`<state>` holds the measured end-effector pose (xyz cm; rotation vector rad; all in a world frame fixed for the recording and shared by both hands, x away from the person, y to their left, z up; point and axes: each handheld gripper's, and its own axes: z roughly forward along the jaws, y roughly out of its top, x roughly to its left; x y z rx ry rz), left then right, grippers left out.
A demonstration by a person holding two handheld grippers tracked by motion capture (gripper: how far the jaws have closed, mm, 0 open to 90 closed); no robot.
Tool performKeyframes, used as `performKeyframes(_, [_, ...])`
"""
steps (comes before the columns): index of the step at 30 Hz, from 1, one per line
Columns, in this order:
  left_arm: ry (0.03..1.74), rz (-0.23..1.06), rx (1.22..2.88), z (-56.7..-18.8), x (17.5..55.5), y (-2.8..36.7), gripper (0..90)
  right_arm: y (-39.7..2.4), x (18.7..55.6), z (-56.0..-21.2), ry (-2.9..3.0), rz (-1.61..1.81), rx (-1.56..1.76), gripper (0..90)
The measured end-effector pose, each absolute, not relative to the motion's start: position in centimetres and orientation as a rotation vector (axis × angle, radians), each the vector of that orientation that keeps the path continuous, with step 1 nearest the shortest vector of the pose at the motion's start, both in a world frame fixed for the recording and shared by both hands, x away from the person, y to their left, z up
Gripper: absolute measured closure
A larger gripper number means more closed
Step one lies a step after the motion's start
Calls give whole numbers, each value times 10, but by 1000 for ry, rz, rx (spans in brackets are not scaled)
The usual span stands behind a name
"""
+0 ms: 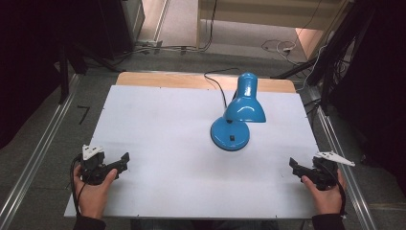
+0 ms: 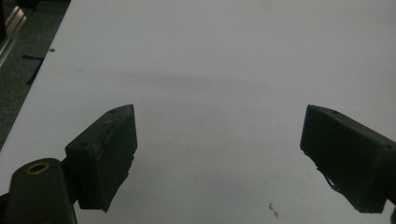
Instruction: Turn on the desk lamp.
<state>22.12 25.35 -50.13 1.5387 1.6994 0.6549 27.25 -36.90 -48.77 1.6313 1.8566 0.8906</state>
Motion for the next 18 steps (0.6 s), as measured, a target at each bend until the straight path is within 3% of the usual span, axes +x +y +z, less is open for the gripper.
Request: performKeyframes(18, [1706,662,1534,-501,220,255,119,-355,280,-481,1881,929,1621,77])
